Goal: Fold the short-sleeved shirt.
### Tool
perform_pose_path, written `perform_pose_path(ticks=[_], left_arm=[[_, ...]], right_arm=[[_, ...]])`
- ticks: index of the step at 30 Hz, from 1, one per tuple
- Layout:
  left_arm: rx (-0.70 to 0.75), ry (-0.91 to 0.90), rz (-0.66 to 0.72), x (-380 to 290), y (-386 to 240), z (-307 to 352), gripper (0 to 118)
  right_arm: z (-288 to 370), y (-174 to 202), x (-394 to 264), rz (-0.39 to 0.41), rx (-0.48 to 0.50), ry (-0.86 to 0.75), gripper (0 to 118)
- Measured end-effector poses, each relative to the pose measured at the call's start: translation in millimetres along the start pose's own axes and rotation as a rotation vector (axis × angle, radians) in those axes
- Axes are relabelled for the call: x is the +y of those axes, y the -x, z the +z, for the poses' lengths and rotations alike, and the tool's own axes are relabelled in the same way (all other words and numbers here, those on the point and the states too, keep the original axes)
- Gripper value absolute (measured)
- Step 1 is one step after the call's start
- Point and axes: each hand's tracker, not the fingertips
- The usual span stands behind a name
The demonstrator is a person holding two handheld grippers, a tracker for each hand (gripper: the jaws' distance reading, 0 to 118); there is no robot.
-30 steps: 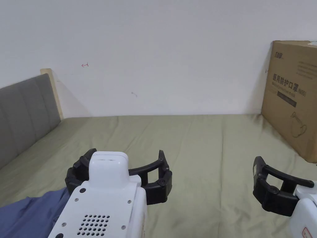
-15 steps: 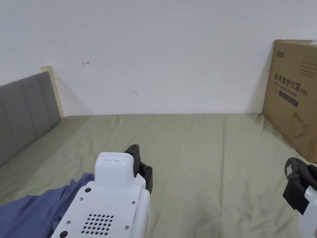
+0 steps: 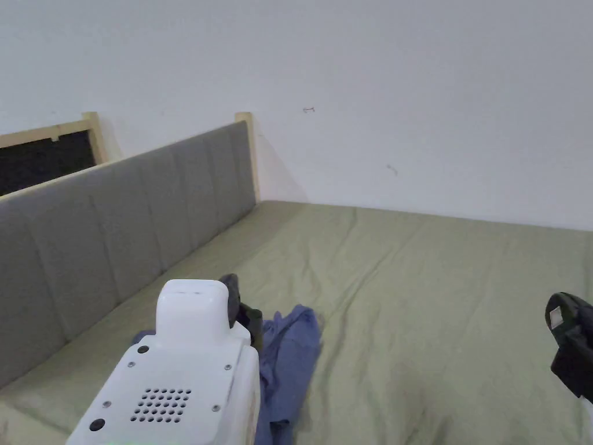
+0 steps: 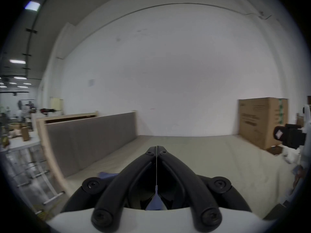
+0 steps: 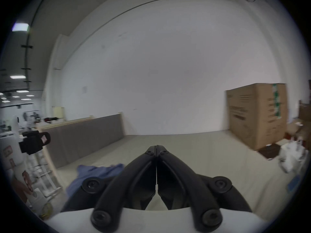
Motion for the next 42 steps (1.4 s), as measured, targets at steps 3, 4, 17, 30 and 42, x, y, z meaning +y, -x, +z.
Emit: perform_pose_path(ticks=[3,4,17,30,42], left_arm=[[0.051,0.019,0.003,-4.9,36.4,9.5,0],[0.067,0.019,0.005,-6.3,43.7,12.4,0],[-0.273,0.849,0.220,-45.1,92.0,-190.9,0],[-0.225,1.142,0.108,-206.7,19.3,-340.9,104],[-0.215,0.990,0.011,-205.8,-6.5,-307.4,76]], right_arm=[[-17.0,26.9,-4.4,-0.048,0.090,0.043,0],[-21.2,30.9,-5.5,-0.046,0.103,0.057,0],[-33.4,-12.2,-24.3,-0.017,0.003,0.186,0],[-37.1,-75.9,-65.5,0.012,-0.120,0.383,0],[-34.6,-89.8,-79.4,-0.051,-0.150,0.446,0]])
